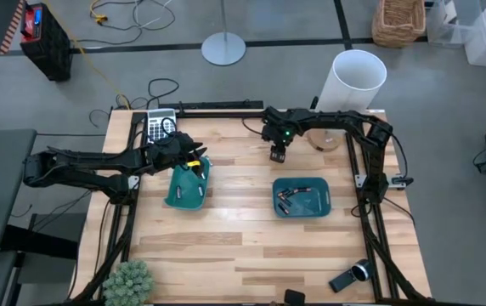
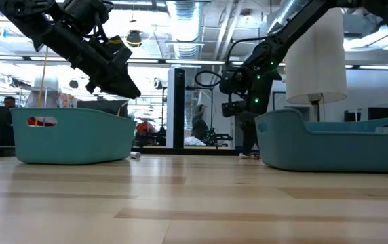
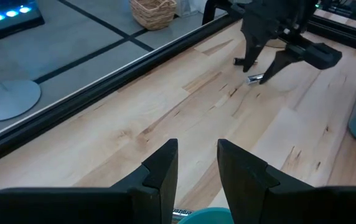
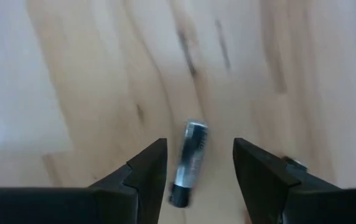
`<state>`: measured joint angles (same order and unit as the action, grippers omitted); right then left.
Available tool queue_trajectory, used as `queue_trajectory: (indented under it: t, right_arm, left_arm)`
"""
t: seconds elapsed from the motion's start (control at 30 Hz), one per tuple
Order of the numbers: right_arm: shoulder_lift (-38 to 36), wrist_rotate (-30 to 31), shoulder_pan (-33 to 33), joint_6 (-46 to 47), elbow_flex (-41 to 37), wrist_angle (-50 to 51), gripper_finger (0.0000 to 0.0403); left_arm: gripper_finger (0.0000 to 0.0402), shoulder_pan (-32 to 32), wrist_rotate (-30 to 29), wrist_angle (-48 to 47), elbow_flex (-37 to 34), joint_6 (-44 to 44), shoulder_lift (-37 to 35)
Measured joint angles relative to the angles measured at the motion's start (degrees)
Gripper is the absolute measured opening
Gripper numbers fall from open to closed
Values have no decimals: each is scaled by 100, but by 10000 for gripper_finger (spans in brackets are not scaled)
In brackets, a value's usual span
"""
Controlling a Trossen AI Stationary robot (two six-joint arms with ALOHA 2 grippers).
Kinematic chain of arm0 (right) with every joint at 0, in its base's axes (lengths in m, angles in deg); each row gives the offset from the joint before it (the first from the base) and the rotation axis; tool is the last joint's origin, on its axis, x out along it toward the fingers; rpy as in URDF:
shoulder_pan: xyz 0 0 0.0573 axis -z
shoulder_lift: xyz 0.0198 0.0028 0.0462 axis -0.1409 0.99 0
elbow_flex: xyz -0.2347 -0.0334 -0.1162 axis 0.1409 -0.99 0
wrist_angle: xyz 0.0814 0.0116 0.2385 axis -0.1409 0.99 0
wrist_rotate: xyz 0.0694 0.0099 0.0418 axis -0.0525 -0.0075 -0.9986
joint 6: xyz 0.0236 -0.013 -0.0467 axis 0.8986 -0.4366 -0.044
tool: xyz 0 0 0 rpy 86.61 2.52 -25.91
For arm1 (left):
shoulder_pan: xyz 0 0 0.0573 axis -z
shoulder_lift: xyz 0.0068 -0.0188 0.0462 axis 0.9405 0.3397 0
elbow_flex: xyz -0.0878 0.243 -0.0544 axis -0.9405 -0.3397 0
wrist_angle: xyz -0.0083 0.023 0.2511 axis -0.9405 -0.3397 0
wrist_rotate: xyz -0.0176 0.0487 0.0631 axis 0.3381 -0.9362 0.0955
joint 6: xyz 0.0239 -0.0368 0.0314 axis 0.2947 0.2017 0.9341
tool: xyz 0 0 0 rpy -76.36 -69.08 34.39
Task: Sort batteries
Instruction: Put the silver battery into the green bin
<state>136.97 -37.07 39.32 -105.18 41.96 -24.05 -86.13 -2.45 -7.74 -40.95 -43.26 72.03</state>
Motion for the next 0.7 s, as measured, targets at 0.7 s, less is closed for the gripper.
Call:
queue_trajectory:
  t: [0.7]
  right_arm:
    - [-9, 6, -109, 61, -348, -396, 127]
  left_arm:
    - [106, 0, 0, 0, 0, 2, 0]
